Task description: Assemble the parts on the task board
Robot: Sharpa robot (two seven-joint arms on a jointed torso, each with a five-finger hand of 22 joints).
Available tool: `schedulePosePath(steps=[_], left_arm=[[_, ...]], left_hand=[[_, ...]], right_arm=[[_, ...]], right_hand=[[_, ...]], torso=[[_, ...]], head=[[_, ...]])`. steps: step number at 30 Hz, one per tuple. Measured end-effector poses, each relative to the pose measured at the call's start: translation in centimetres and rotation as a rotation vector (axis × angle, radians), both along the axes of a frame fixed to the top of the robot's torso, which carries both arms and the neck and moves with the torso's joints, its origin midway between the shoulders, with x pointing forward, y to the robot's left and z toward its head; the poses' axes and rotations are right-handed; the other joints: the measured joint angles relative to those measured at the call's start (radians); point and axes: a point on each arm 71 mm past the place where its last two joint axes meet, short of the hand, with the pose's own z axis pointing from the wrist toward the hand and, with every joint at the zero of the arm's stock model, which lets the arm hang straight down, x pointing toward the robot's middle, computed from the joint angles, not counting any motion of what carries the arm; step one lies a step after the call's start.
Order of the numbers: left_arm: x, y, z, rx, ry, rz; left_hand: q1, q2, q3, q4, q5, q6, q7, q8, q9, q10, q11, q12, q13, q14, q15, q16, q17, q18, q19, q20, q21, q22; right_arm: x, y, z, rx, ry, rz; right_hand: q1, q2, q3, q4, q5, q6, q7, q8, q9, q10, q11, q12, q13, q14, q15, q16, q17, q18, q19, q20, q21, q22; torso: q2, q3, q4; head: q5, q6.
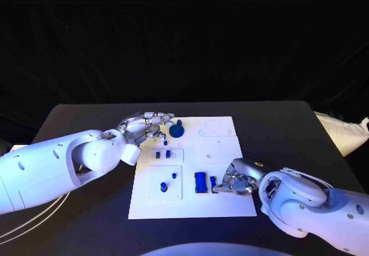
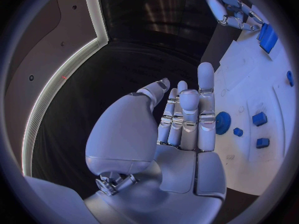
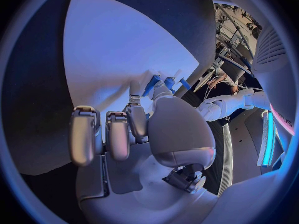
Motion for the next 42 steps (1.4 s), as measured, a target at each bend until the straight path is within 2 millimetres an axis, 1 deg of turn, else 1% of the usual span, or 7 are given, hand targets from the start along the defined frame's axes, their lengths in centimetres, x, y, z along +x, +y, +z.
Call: schedulePosePath(steps=[17,22,26,30,33,35,42], left_arm=[[0.1,0.0,-0.1,0.002,0.001,0.001],[0.1,-0.1,-0.1,0.001,0.002,-0.001],[0.2,0.0,-0.2,0.0,0.004,0.005],[0.2,0.2,-0.4,-0.019,0.011,0.023],[0.4,0.5,-0.6,-0.034,0.013,0.052],[0.7,0.8,-0.7,-0.036,0.006,0.087],[2.4,2.1,-1.1,-0.012,-0.044,0.261]], left_hand=[[0.0,0.0,0.004,-0.004,0.0,0.0,0.0,0.004,0.0,0.0,0.0,0.004,0.0,0.0,0.0,0.0,-0.001,0.0,0.0,0.0,0.0,0.0],[0.0,0.0,0.004,-0.004,0.0,0.0,0.0,0.004,0.0,0.0,0.0,0.005,0.0,0.0,0.0,0.0,-0.006,0.0,0.0,0.0,0.0,0.0],[0.0,0.0,0.004,-0.004,0.0,0.0,0.0,0.004,0.0,0.0,0.0,0.006,0.0,0.0,0.0,0.0,-0.009,0.0,0.0,0.0,0.0,0.0],[0.0,0.0,0.001,-0.007,0.0,0.0,0.0,0.004,0.0,0.0,0.0,0.006,0.0,-0.007,0.0,0.0,-0.013,0.0,0.0,0.0,0.0,-0.001],[0.0,0.0,0.001,-0.007,0.0,0.0,0.0,0.008,0.002,0.0,0.0,0.012,0.0,-0.015,0.0,0.0,-0.024,0.0,-0.006,0.002,0.0,-0.002],[0.0,0.0,0.001,-0.007,0.0,0.0,0.0,0.015,0.002,-0.004,0.004,0.012,-0.001,-0.049,0.003,-0.028,-0.07,0.0,-0.024,0.002,-0.004,-0.006],[0.0,0.0,-0.013,-0.006,0.0,-0.027,0.008,0.012,0.0,-0.126,0.04,-0.018,-0.03,-0.386,0.062,-0.238,-0.235,0.0,-0.311,0.041,-0.158,-0.072]], right_arm=[[0.5,0.1,0.1,0.048,-0.013,-0.019],[2.1,-1.2,1.9,0.144,-0.036,-0.078],[4.1,-2.6,2.6,0.261,-0.027,-0.13],[5.9,-3.4,2.8,0.433,-0.015,-0.173],[7.5,-3.8,2.8,0.588,-0.014,-0.216],[8.8,-4.2,2.9,0.691,-0.023,-0.256],[12.7,-6.0,2.7,0.92,-0.08,-0.381]], right_hand=[[0.035,0.006,-0.056,0.011,-0.003,-0.016,0.008,0.006,-0.002,-0.002,0.002,-0.028,0.006,0.0,0.0,0.0,0.001,-0.002,0.0,0.0,-0.003,-0.007],[0.001,-0.028,-0.099,0.017,0.068,-0.085,0.03,-0.042,-0.017,0.0,0.015,-0.038,-0.01,0.0,0.009,0.0,0.001,-0.002,0.0,0.0,-0.008,-0.008],[0.01,-0.018,-0.102,0.013,0.082,-0.114,0.049,-0.069,-0.033,-0.009,0.031,-0.059,0.001,0.0,0.022,-0.006,0.001,-0.002,-0.004,0.015,-0.017,-0.022],[0.081,0.005,-0.082,-0.036,0.105,-0.141,0.062,-0.092,-0.049,-0.036,0.047,-0.139,0.005,0.0,0.03,-0.043,0.001,-0.001,-0.023,0.029,-0.054,-0.075],[0.195,0.048,-0.047,-0.1,0.099,-0.166,0.073,-0.113,-0.065,-0.161,0.059,-0.476,-0.214,-0.002,0.043,-0.219,-0.093,0.053,-0.127,0.038,-0.223,-0.3],[0.251,0.061,-0.02,-0.131,0.099,-0.184,0.084,-0.118,-0.078,-0.279,0.072,-0.736,-0.382,-0.112,0.056,-0.528,-0.398,0.104,-0.268,0.046,-0.47,-0.591],[0.31,0.042,0.044,-0.13,0.099,-0.227,0.148,-0.122,-0.147,-0.367,0.141,-1.113,-0.801,-0.358,0.15,-1.124,-0.811,0.109,-0.474,0.131,-0.934,-0.935]], torso=[[-0.001,0.0007,-0.0013],[-0.004,-0.0006,-0.0012],[-0.008,-0.003,-0.0034],[-0.015,-0.006,-0.0096],[-0.022,-0.0108,-0.0161],[-0.03,-0.0141,-0.0203],[-0.053,-0.0218,-0.0277]], head=[[0.005,0.002],[0.002,0.01],[0.003,0.017],[0.005,0.028],[0.002,0.042],[0.001,0.052],[0.002,0.094]])
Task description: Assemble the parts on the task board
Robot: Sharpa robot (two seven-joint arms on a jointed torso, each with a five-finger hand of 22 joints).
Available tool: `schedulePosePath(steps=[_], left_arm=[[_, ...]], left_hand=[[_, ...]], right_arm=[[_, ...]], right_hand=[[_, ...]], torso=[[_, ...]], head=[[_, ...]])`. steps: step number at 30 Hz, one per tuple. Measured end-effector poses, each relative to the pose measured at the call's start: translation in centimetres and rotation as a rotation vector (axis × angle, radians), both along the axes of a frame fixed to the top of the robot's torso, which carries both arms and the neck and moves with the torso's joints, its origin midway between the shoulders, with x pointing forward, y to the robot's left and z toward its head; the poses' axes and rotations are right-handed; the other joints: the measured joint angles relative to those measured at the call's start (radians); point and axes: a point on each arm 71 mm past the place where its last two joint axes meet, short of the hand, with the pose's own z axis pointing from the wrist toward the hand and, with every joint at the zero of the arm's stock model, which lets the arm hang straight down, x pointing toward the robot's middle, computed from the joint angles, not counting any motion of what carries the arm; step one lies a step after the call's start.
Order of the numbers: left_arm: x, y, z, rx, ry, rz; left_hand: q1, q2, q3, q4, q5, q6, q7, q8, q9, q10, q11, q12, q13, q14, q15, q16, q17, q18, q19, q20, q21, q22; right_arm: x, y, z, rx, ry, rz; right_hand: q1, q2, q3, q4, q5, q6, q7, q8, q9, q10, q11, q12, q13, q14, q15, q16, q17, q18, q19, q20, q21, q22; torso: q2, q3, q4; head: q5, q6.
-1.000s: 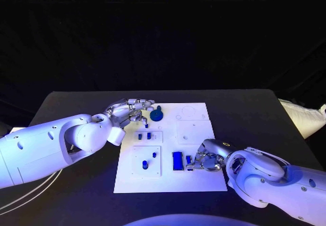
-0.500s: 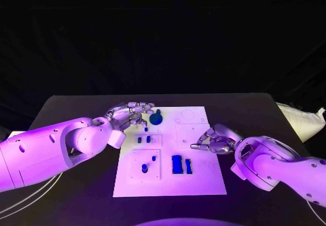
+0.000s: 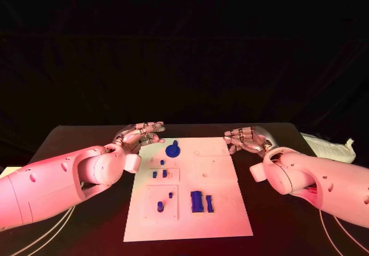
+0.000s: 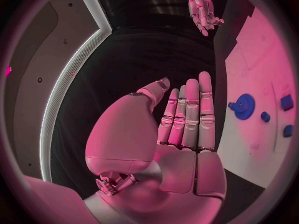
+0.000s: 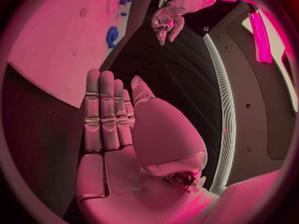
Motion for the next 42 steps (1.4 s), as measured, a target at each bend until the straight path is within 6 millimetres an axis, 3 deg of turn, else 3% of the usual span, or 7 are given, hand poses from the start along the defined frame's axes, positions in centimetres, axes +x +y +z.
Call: schedulePosePath(steps=[5,8,12,22,29,33,42], left_arm=[[1.1,0.4,-0.5,0.019,-0.027,0.098],[1.4,0.6,-0.8,0.025,-0.034,0.128],[1.7,0.6,-1.1,0.031,-0.042,0.157],[0.7,-0.4,-1.5,0.039,-0.028,0.149],[-1.2,-2.3,-1.6,0.089,-0.042,0.163],[-2.2,-3.1,-1.6,0.137,-0.063,0.188],[-3.0,-3.4,-1.3,0.222,-0.118,0.253]], left_hand=[[0.003,-0.003,0.002,0.007,0.0,-0.002,-0.001,-0.032,0.0,0.005,0.028,-0.07,-0.006,-0.066,0.062,-0.334,-0.19,-0.02,-0.234,0.067,-0.197,-0.145],[0.007,0.002,-0.001,0.012,0.0,0.011,-0.007,-0.049,0.0,0.011,0.034,-0.119,-0.006,-0.044,0.079,-0.468,-0.259,0.015,-0.271,0.104,-0.25,-0.207],[0.007,0.001,-0.004,0.014,0.0,0.017,-0.004,-0.064,-0.001,0.023,0.038,-0.165,-0.006,-0.03,0.086,-0.575,-0.306,0.017,-0.294,0.131,-0.287,-0.259],[-0.432,0.076,-0.132,-0.009,-0.055,-0.304,-0.066,-0.116,-0.053,-0.296,-0.021,-0.219,-0.055,-0.309,0.033,-0.701,-0.373,-0.023,-0.52,0.038,-0.367,-0.394],[-0.662,0.098,-0.196,-0.014,-0.104,-0.472,-0.102,-0.124,-0.062,-0.464,-0.062,-0.281,-0.064,-0.455,-0.023,-0.758,-0.384,-0.053,-0.635,-0.01,-0.384,-0.459],[-0.764,0.103,-0.224,-0.015,-0.137,-0.548,-0.142,-0.128,-0.063,-0.539,-0.099,-0.296,-0.066,-0.52,-0.049,-0.783,-0.385,-0.054,-0.685,-0.032,-0.388,-0.489],[-0.942,0.107,-0.271,-0.014,-0.163,-0.677,-0.181,-0.128,-0.065,-0.669,-0.131,-0.309,-0.067,-0.632,-0.071,-0.828,-0.387,-0.128,-0.775,-0.093,-0.388,-0.539]], right_arm=[[1.9,-0.4,-0.3,0.093,-0.03,-0.048],[2.4,-0.1,-0.4,0.126,-0.039,-0.047],[3.0,0.5,-0.4,0.163,-0.05,-0.029],[1.6,2.2,-0.4,0.188,-0.036,-0.018],[-0.6,5.4,0.2,0.253,-0.035,-0.029],[-1.4,6.0,0.4,0.272,-0.037,-0.067],[-1.6,5.7,0.4,0.278,-0.046,-0.136]], right_hand=[[-0.006,-0.006,0.035,-0.012,-0.008,-0.027,0.008,0.0,-0.078,-0.021,0.029,-0.029,-0.223,-0.053,0.057,-0.228,-0.199,0.0,-0.014,0.074,-0.228,-0.171],[-0.014,-0.014,0.053,-0.03,-0.018,-0.027,0.008,0.0,-0.112,-0.021,0.036,-0.029,-0.298,-0.02,0.06,-0.272,-0.261,0.0,0.028,0.075,-0.28,-0.217],[-0.032,-0.009,0.074,-0.064,-0.032,-0.027,0.008,0.0,-0.152,-0.017,0.043,-0.029,-0.375,0.058,0.046,-0.293,-0.32,-0.001,0.103,0.062,-0.313,-0.257],[-0.516,-0.012,0.036,-0.124,-0.094,-0.341,-0.052,-0.047,-0.217,-0.37,-0.008,-0.077,-0.449,-0.32,-0.03,-0.368,-0.383,-0.037,-0.251,-0.006,-0.37,-0.336],[-0.761,-0.012,0.032,-0.134,-0.136,-0.505,-0.088,-0.056,-0.264,-0.555,-0.07,-0.085,-0.49,-0.52,-0.044,-0.382,-0.436,-0.057,-0.439,-0.039,-0.425,-0.362],[-0.872,-0.013,0.031,-0.135,-0.173,-0.577,-0.129,-0.056,-0.275,-0.64,-0.086,-0.087,-0.5,-0.61,-0.047,-0.382,-0.465,-0.073,-0.523,-0.074,-0.451,-0.367],[-1.062,-0.013,0.028,-0.137,-0.201,-0.704,-0.166,-0.056,-0.283,-0.782,-0.098,-0.087,-0.505,-0.765,-0.049,-0.385,-0.489,-0.136,-0.668,-0.125,-0.468,-0.371]], torso=[[-0.016,0.0005,0.0039],[-0.022,0.0006,0.0065],[-0.029,0.0025,0.0094],[-0.052,0.0104,0.0158],[-0.088,0.0228,0.0263],[-0.095,0.0256,0.0284],[-0.099,0.0268,0.0293]], head=[[-0.005,0.023],[-0.005,0.033],[-0.005,0.047],[0.0,0.062],[0.005,0.083],[0.006,0.086],[0.006,0.086]])
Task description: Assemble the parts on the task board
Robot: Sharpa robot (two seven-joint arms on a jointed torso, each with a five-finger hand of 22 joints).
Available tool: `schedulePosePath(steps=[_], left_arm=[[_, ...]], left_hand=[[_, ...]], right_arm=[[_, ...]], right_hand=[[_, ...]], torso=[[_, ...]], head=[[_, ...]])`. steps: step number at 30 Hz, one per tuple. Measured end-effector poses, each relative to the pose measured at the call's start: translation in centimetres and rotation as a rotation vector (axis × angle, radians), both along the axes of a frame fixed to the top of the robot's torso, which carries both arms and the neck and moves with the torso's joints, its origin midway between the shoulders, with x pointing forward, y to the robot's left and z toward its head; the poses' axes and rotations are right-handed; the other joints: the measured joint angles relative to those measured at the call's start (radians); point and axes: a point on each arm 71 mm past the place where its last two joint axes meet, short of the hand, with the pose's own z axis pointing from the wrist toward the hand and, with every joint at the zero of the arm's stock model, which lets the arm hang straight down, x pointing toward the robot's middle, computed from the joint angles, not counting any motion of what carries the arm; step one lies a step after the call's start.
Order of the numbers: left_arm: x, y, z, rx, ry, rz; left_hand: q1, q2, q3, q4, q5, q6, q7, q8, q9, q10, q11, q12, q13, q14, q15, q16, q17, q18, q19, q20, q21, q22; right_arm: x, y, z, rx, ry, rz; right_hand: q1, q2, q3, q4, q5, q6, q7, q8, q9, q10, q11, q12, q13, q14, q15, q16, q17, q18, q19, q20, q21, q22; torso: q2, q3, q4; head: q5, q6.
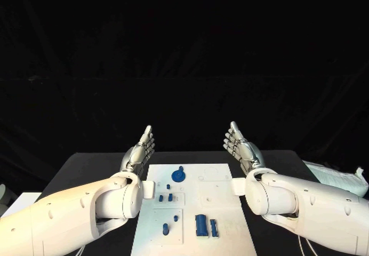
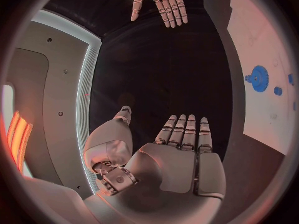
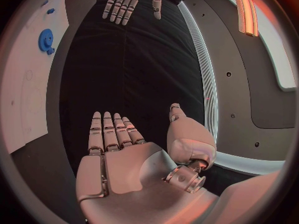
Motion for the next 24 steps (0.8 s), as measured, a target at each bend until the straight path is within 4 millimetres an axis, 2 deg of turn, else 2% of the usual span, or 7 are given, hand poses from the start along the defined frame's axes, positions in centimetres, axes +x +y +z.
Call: schedulePosePath(steps=[1,2,5,7,20,22,24], left_arm=[[0.0,0.05,0.03,0.007,-0.005,0.006],[0.01,0.08,0.06,0.011,-0.008,0.009],[0.01,0.15,0.11,0.022,-0.016,0.017],[0.01,0.17,0.13,0.027,-0.019,0.021],[0.01,0.25,0.2,0.04,-0.03,0.032],[0.01,0.25,0.21,0.041,-0.03,0.032],[0.0,0.25,0.21,0.042,-0.031,0.032]], left_hand=[[-0.015,0.0,-0.004,-0.003,0.0,-0.011,-0.001,0.0,0.0,-0.011,-0.001,0.0,0.0,-0.01,-0.001,-0.005,0.0,-0.004,-0.008,-0.008,0.0,-0.004],[-0.03,0.001,-0.009,-0.002,0.0,-0.022,-0.003,0.0,0.0,-0.022,-0.003,0.0,0.0,-0.019,-0.002,-0.015,-0.001,-0.004,-0.016,-0.016,0.0,-0.009],[-0.076,0.001,-0.039,-0.002,-0.004,-0.056,-0.006,0.0,0.0,-0.056,-0.006,0.0,0.0,-0.049,-0.004,-0.048,-0.001,-0.004,-0.036,-0.036,-0.004,-0.031],[-0.101,0.001,-0.059,-0.002,-0.004,-0.074,-0.007,0.0,0.0,-0.074,-0.006,0.0,0.0,-0.065,-0.005,-0.062,-0.001,-0.02,-0.047,-0.045,-0.004,-0.052],[-0.217,0.001,-0.099,-0.002,-0.004,-0.158,-0.009,0.0,0.0,-0.159,-0.01,0.0,0.0,-0.136,-0.006,-0.087,-0.001,-0.02,-0.118,-0.056,-0.004,-0.104],[-0.23,0.003,-0.099,-0.002,-0.004,-0.167,-0.011,0.0,0.0,-0.168,-0.008,0.0,0.0,-0.143,-0.007,-0.091,-0.001,-0.02,-0.139,-0.057,-0.004,-0.106],[-0.25,0.001,-0.102,-0.002,-0.004,-0.182,-0.009,0.0,0.0,-0.183,-0.01,0.0,0.0,-0.159,-0.006,-0.091,-0.001,-0.02,-0.164,-0.057,-0.004,-0.108]], right_arm=[[0.0,-0.03,0.0,0.0,0.0,-0.005],[0.0,-0.05,0.0,0.0,0.0,-0.008],[0.0,-0.11,0.0,0.001,0.0,-0.016],[0.0,-0.13,0.0,0.001,0.0,-0.02],[0.0,-0.21,0.0,0.001,0.0,-0.03],[0.0,-0.21,0.0,0.001,0.0,-0.031],[0.0,-0.21,0.0,0.001,0.0,-0.031]], right_hand=[[-0.016,0.0,0.0,0.0,0.0,-0.011,-0.002,0.0,0.0,-0.012,-0.001,0.0,0.0,-0.014,0.0,0.0,-0.001,-0.001,-0.012,-0.002,-0.002,0.0],[-0.032,0.0,0.0,0.0,-0.004,-0.021,-0.003,0.0,-0.001,-0.025,0.0,0.0,-0.001,-0.026,0.0,0.0,-0.002,-0.014,-0.025,-0.004,-0.004,0.0],[-0.081,0.001,0.0,0.0,-0.005,-0.054,-0.007,0.0,-0.001,-0.062,-0.002,0.0,-0.002,-0.067,0.0,0.0,-0.004,-0.015,-0.062,-0.009,-0.004,-0.001],[-0.104,0.001,0.0,0.0,-0.005,-0.07,-0.007,0.0,-0.001,-0.08,-0.002,0.0,-0.002,-0.086,0.0,0.0,-0.004,-0.015,-0.08,-0.009,-0.004,-0.001],[-0.232,0.0,0.0,0.0,-0.008,-0.155,-0.012,-0.004,-0.002,-0.177,-0.003,0.0,-0.002,-0.192,0.0,0.0,-0.006,-0.015,-0.179,-0.015,-0.008,-0.001],[-0.246,-0.001,0.0,0.0,-0.008,-0.163,-0.01,-0.004,-0.002,-0.186,-0.004,0.0,-0.002,-0.203,0.0,0.0,-0.006,-0.028,-0.185,-0.014,-0.008,0.0],[-0.258,0.0,0.0,0.0,-0.008,-0.172,-0.012,-0.004,-0.002,-0.195,-0.004,0.0,-0.002,-0.213,-0.001,0.0,-0.006,-0.03,-0.199,-0.014,-0.008,0.0]], torso=[[0.0,0.0,0.0001],[0.0,0.0,0.0002],[0.0,0.0002,0.0002],[0.0,0.0003,0.0002],[-0.001,0.0003,0.0002],[-0.001,0.0003,0.0002],[-0.001,0.0002,0.0002]], head=[[0.0,0.0],[0.0,0.0],[0.0,0.0],[0.0,0.0],[0.0,0.0],[0.0,0.0],[0.0,0.0]])
